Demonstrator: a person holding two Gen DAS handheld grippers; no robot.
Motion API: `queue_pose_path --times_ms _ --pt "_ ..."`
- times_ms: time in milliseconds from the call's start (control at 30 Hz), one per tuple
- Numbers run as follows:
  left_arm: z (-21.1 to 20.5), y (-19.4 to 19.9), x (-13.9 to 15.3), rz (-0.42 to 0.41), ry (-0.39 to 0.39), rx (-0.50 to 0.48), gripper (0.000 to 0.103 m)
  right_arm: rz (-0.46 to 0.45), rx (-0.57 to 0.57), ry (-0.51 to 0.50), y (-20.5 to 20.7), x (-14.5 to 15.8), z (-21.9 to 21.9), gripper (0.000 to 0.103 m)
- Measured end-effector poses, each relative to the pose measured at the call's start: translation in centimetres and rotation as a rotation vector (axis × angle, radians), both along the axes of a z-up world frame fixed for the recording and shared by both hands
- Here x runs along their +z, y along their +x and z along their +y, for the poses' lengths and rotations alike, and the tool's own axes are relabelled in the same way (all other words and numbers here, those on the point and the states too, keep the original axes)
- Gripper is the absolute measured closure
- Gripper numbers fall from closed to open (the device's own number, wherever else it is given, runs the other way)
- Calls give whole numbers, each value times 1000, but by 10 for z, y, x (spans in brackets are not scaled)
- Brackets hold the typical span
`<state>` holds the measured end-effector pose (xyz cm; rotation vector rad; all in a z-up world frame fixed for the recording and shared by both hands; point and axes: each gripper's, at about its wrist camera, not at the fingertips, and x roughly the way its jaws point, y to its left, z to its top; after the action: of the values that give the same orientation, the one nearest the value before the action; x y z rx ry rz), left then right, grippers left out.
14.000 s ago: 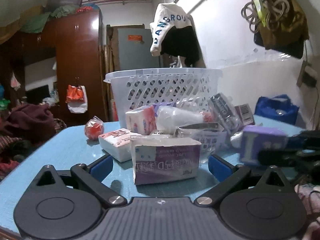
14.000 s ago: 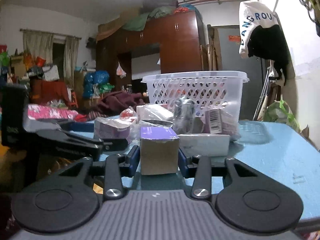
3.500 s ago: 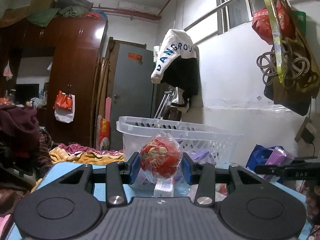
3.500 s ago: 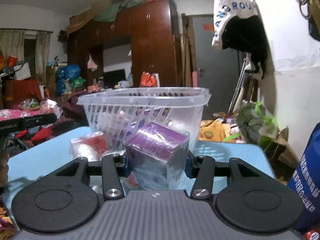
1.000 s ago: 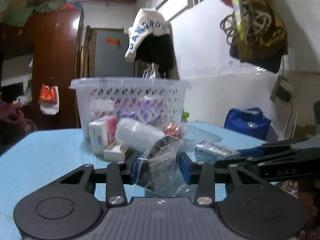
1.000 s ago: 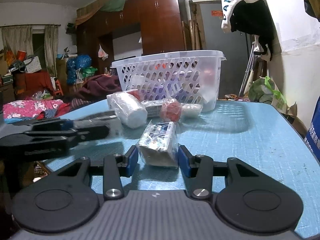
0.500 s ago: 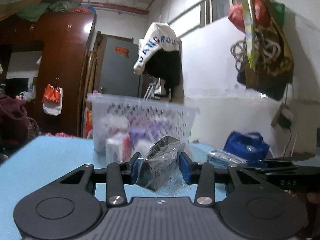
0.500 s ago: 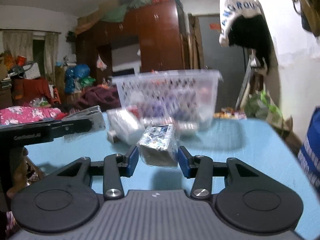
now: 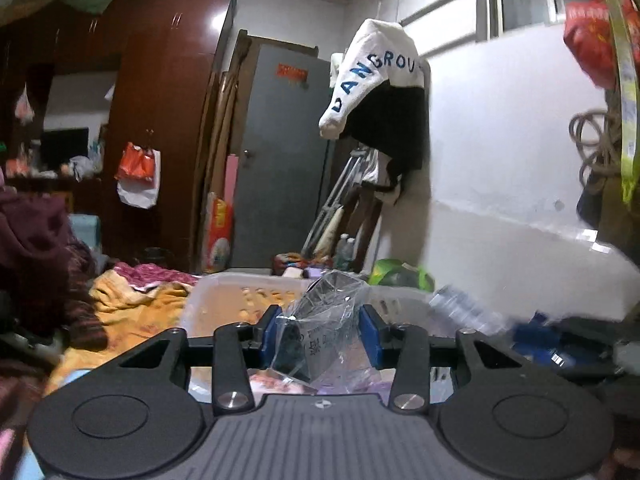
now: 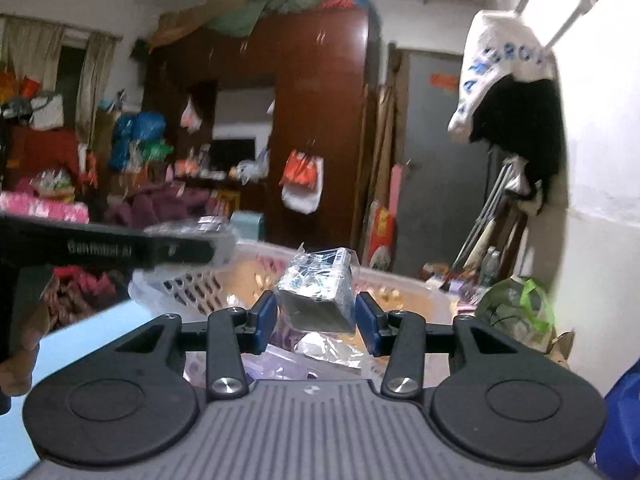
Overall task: Organize objects
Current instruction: 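Drop wrapped boxes into basket with left gripper while right drops silver box, then carry white medicine box to basket with left gripper while right carries red ball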
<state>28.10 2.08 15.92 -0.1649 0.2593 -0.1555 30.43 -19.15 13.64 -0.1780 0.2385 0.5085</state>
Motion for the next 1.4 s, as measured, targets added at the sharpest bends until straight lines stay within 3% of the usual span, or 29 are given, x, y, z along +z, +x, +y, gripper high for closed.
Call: queue_pose_path --times_ms 33,67,100,167,267,333,433,500,567,667,833,933,1000,1067,1100,1133,1233,1400 --pt "1 3 -1 -5 4 10 27 12 -1 -14 5 -1 3 52" --pt "0 6 -2 9 19 27 19 15 -16 -21 6 -1 4 39" --pt "0 7 -3 25 41 43 19 11 -38 -17 2 -1 3 22" --pt "3 -7 -5 1 55 49 19 -20 -23 30 -17 1 -7 1" --pt "8 -52 -10 -56 67 -12 19 -69 37 121 -61 -7 -35 0" --pt "12 -80 -23 -61 61 -50 18 -65 37 113 -84 -22 -45 0" --pt "10 -94 -50 -10 114 -38 18 55 25 28 -82 -51 -39 0" --pt "13 -88 -68 37 147 -12 18 138 31 -6 -70 -69 -33 6" --pt "24 -80 -75 73 112 12 18 196 31 -14 -59 -80 -27 20" --pt "36 -66 -82 131 60 12 18 250 48 -2 -50 -85 -21 33" --pt "31 -57 -87 163 102 8 18 272 52 -19 -47 -89 -13 35" --pt "20 -51 -94 200 118 -18 18 294 59 -15 -43 -92 -15 41" --pt "15 -48 -98 225 131 -24 18 292 52 -20 -44 -94 -17 60" --pt "15 -48 -99 230 109 -21 24 294 54 -15 -44 -95 -20 60" --pt "15 -49 -100 231 103 -26 41 293 55 -10 -44 -95 -20 60" --pt "15 -50 -100 236 102 -24 68 292 55 -6 -44 -94 -21 60" --pt "19 -57 -101 228 79 -13 73 280 57 14 -45 -93 -24 60" --pt "31 -73 -96 130 -16 -51 73 233 59 69 -51 -89 -32 61"
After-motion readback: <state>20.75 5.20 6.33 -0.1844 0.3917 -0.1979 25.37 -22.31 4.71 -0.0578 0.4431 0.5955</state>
